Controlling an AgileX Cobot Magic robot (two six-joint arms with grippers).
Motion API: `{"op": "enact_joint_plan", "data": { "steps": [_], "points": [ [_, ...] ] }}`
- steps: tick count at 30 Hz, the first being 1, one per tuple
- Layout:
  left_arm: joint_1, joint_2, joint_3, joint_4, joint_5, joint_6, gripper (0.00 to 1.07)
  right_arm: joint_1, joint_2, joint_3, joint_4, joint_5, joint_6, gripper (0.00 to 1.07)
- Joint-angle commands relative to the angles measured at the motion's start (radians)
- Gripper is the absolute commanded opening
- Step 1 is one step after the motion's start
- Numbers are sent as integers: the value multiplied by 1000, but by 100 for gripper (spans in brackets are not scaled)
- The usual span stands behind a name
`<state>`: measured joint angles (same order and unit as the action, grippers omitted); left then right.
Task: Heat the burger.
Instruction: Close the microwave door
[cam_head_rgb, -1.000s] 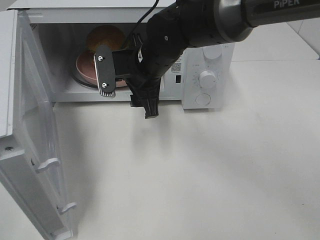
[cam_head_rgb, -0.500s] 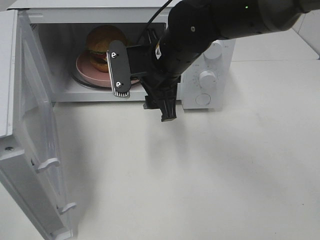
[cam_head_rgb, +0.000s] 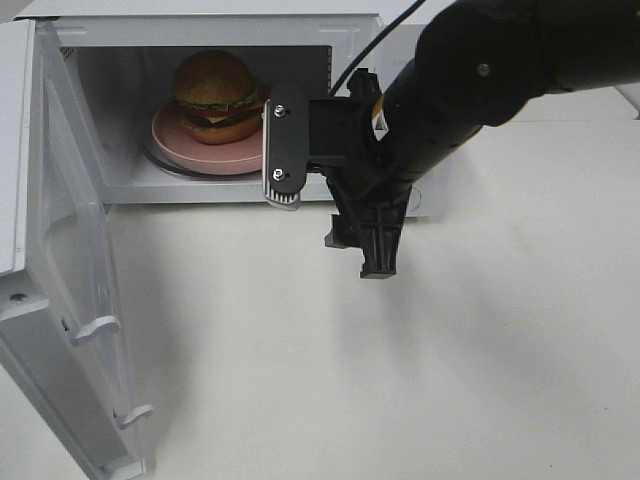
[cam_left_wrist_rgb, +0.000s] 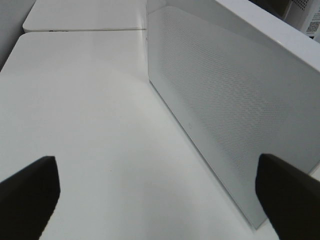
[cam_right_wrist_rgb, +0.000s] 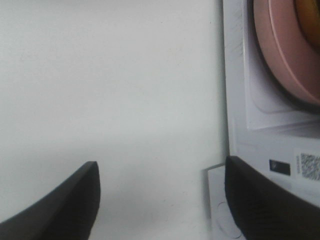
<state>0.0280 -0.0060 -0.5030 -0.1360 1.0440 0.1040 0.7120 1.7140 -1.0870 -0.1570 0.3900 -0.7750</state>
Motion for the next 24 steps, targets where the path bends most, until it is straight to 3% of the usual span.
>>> {"op": "enact_joint_plan", "data": {
  "steps": [1,14,24],
  "points": [
    [2,-18,4,-6,-7,-7,100,-3,-43,41,-3,1,77,70],
    [2,-18,4,-6,-7,-7,100,-3,-325,293,3,30,416,70],
    [2,-18,4,-6,-7,-7,100,-3,-513,329,5,220,715,70]
  ]
}}
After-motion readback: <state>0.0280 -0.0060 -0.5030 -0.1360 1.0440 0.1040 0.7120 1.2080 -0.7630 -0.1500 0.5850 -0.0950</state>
